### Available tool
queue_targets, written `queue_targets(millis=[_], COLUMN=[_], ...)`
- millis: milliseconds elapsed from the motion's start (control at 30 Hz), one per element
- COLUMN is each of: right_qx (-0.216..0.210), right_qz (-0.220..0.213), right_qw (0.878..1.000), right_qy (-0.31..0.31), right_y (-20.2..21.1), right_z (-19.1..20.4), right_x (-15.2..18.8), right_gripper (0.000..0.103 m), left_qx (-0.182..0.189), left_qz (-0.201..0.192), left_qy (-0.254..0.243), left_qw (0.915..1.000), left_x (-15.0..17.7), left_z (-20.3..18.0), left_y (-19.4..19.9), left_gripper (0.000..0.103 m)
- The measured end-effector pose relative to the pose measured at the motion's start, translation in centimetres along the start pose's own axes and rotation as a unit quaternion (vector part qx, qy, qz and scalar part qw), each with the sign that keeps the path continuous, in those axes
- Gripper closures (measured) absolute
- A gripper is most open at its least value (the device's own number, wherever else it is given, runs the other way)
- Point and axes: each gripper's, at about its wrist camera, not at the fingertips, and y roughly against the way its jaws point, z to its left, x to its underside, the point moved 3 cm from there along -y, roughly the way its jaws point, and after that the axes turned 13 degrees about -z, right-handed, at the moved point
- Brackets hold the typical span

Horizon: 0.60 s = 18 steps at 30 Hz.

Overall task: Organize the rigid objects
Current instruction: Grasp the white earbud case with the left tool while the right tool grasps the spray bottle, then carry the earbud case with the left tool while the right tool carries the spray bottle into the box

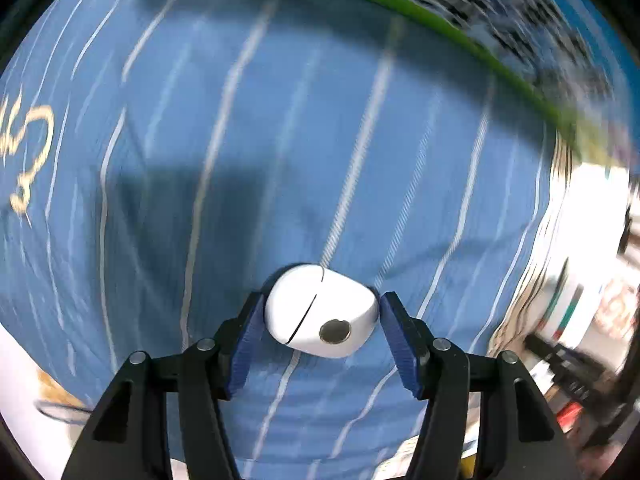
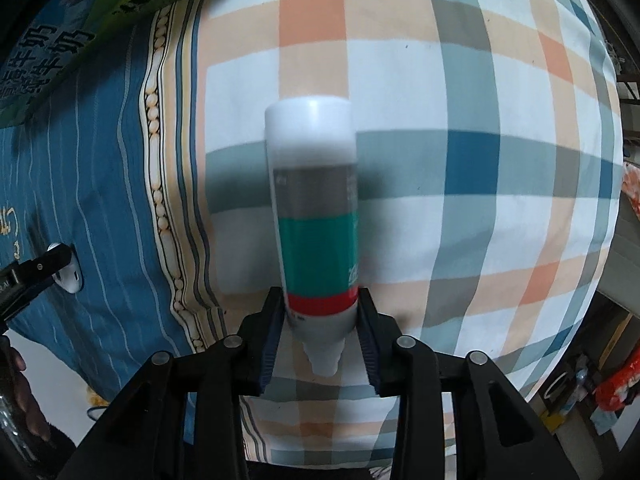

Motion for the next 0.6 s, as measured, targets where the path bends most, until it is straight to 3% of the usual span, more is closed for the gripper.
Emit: queue_targets(millis=[100,367,467,600], right_qx=[0.006,0.029,0.042,0.037], right_qz=[0.005,-0.007,-0.015,-0.023], right_qw=[1.000,0.999,0.998,0.998], right_qy=[0.009,0.029,0.041,0.042], right_y=[0.0,0.4,0.4,1.1], right_z=[0.1,0.8,2.2,1.9], right_x=[0.4,0.8,1.1,1.8], right_gripper=[0.061,0.062,0.069,0.069], left_qx=[-0.016,-0.048,-0.048,-0.038], left_qz=[0.003,-0.041,-0.050,-0.063], left_qy=[-0.027,-0.076,-0.075,-0.075], left_qw=[0.9995,0.9951,0.9948,0.9945], left_x=[0.6,0.6,1.8,3.0], left_z=[-2.1,-7.8,-8.1,-7.3], left_y=[-0.6,-0.7,0.3,2.4], left_gripper=[0.046,0.047,0.048,0.047])
